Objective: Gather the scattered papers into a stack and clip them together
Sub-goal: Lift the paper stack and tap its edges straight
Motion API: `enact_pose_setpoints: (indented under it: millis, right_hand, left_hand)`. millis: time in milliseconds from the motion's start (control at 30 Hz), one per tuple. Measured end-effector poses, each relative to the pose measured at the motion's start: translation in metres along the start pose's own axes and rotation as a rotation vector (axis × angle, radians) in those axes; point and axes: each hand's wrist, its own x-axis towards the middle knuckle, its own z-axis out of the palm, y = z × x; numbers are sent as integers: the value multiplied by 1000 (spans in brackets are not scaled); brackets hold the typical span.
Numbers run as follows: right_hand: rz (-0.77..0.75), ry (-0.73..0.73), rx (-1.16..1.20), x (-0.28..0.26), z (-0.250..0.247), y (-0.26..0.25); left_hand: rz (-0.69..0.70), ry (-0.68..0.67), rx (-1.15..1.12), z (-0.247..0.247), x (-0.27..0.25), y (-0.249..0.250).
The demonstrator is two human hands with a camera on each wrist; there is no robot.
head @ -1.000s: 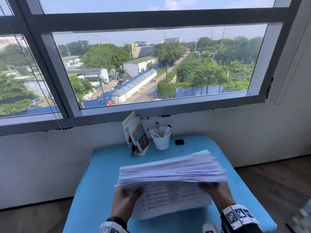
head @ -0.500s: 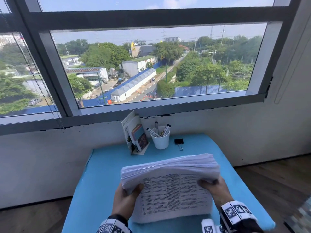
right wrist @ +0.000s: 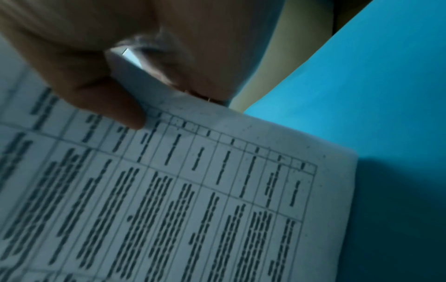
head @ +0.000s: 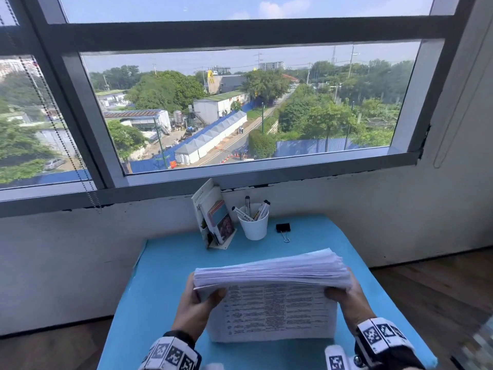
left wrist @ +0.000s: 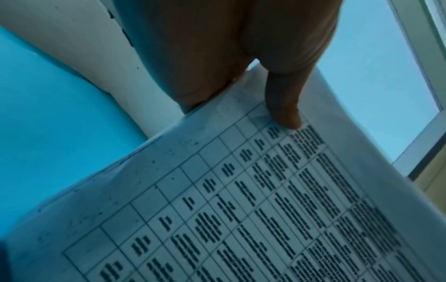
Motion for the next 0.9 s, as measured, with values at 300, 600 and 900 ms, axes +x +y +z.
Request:
enact_pose_setpoints:
  millis: [300, 600, 900]
  right_hand:
    - [16, -4, -79, 5, -3, -2]
    - [-22, 49, -160, 3, -3, 1]
    - [23, 39, -183, 5, -9, 4]
  left_hand:
    - [-29, -63, -48, 1, 4, 11]
    - [-20, 46, -81, 12, -2, 8]
    - [33, 111, -28, 35, -4, 29]
